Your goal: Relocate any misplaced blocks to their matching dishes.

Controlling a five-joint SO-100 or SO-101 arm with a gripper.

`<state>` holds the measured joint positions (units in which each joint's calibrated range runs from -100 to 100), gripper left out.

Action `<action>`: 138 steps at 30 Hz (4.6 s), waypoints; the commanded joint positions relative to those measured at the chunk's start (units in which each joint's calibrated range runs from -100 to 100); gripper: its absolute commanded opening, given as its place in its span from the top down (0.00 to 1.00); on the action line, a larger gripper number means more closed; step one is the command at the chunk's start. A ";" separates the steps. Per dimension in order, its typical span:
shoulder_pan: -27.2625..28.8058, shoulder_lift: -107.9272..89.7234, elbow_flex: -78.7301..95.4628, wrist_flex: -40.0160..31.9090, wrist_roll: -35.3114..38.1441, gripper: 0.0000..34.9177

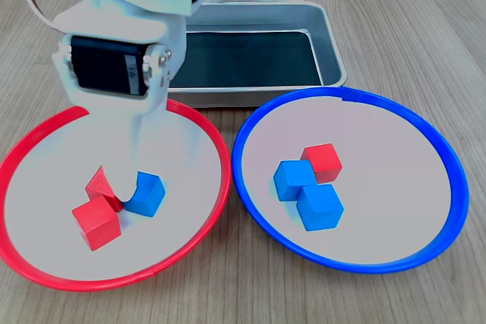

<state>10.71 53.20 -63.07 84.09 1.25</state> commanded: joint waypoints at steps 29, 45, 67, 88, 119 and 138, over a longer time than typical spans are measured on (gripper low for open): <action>-0.12 5.44 -2.98 -4.65 0.68 0.60; -0.68 0.92 1.57 -6.46 1.22 0.99; -21.77 -15.97 7.76 -4.98 0.24 0.99; -23.27 -3.52 8.95 -17.36 3.13 0.99; -21.01 -26.54 29.52 -5.72 9.08 0.65; -18.76 -10.85 11.04 0.30 8.30 0.64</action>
<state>-7.79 42.37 -48.82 84.01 9.94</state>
